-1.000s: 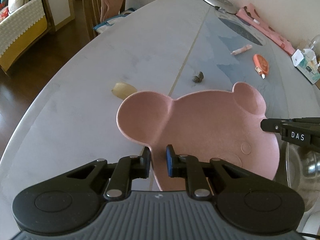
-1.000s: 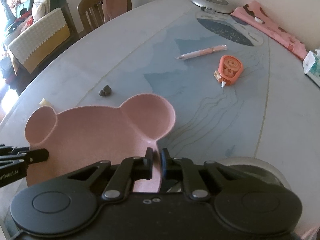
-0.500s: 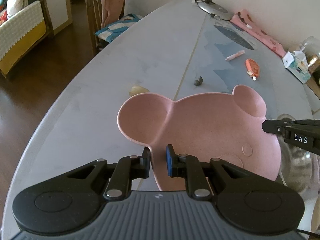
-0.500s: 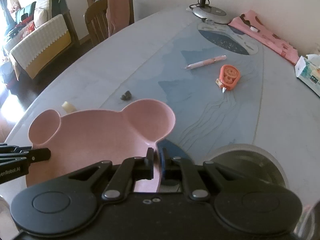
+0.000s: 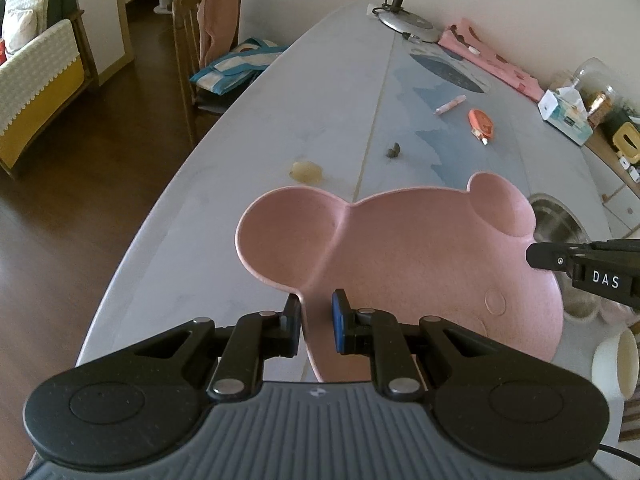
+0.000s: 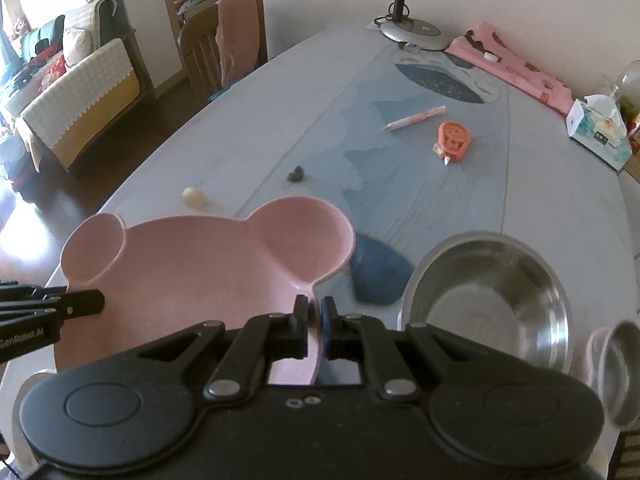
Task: Organize plates and bowls
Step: 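Lift the pink bear-shaped plate with both grippers and carry it toward the white plates, then lower the pink plate onto the stacked white plates and open both grippers, then move both grippers to the rim of the large steel bowl, then close both grippers on the steel bowl rim and lift it, then carry the steel bowl with both grippers over the plate stack and lower it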
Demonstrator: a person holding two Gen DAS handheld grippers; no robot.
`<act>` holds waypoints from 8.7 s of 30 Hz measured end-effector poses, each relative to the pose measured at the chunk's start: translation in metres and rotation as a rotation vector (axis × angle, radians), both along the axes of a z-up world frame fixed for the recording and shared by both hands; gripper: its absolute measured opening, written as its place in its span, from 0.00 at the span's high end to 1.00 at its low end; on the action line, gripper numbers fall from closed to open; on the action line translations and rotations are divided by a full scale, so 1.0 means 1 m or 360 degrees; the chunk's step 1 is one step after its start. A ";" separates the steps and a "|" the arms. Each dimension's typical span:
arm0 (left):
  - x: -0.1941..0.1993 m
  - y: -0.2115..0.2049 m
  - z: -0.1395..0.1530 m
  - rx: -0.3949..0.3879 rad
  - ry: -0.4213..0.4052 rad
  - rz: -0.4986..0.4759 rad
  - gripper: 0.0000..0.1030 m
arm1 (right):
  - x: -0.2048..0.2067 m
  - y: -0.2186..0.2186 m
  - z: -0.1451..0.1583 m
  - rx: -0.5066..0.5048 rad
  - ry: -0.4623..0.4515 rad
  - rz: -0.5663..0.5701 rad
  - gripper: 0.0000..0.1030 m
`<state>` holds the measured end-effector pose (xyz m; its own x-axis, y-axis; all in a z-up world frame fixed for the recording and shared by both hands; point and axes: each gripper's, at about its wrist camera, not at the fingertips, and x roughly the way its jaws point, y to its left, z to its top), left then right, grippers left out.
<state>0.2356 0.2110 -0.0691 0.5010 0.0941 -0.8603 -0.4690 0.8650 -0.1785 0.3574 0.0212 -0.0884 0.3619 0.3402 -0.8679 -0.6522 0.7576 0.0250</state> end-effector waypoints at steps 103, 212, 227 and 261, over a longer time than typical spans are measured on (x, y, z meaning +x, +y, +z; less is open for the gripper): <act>-0.210 -0.019 0.000 0.0297 -0.0088 -0.0420 0.39 | -0.245 -0.018 -0.023 0.0240 0.0109 -0.0078 0.49; 0.193 -0.177 -0.041 0.0115 -0.0001 -0.0563 0.82 | 0.035 -0.209 -0.064 0.0306 0.0206 -0.0860 0.83; 0.095 -0.183 -0.007 0.0068 -0.0009 -0.0640 0.82 | -0.044 -0.223 -0.032 0.0308 0.0223 -0.0797 0.83; -0.050 -0.232 -0.032 0.0019 0.0171 -0.1080 0.82 | -0.180 -0.260 -0.054 0.0114 0.0304 -0.0877 0.85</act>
